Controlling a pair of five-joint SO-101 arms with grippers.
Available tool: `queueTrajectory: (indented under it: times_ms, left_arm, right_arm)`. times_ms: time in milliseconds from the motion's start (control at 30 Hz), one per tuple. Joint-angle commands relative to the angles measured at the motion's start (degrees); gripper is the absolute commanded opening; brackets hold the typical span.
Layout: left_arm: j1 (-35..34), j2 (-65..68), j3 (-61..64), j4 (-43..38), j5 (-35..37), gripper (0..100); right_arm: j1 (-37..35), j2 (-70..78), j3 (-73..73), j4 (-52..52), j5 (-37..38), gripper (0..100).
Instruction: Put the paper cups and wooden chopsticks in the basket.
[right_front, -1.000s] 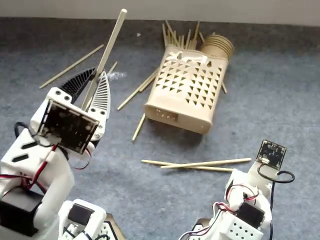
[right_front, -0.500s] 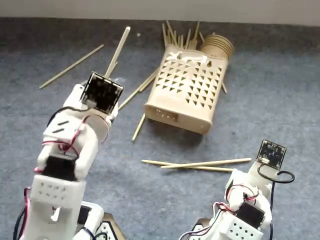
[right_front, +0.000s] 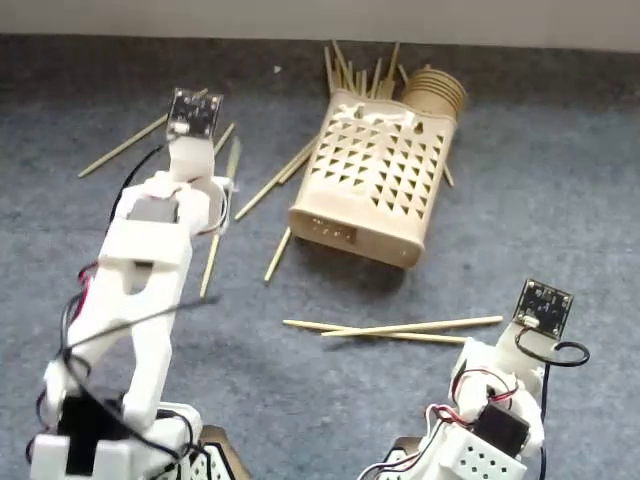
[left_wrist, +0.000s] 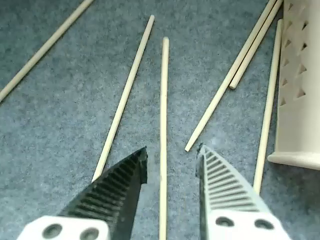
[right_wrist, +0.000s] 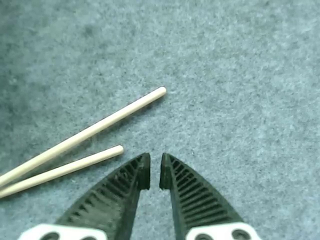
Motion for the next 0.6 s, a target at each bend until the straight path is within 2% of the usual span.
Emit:
queueTrajectory:
  times_ms: [0,167,333,433,567]
  left_arm:
    - [-0.5,8.5,-13.8,5.0,1.1,19]
    - [4.3,16.4,-27.4,11.5,1.1,19]
    - [13.1,17.9,-36.0,18.4,1.1,19]
    - [17.2,18.1,-37.9,21.4,0.8,16]
    - [21.1,18.5,-36.4,21.5,0.6,11]
  right_arm:
    - [-0.1,-0.1,8.6,0.3,0.4,5.6]
    - [-0.1,-0.1,8.6,0.3,0.4,5.6]
    - [-0.1,-0.1,8.6,0.3,0.4,5.6]
    - [-0.1,-0.1,8.6,0.3,0.4,5.6]
    - [-0.1,-0.1,8.6,0.3,0.4,5.6]
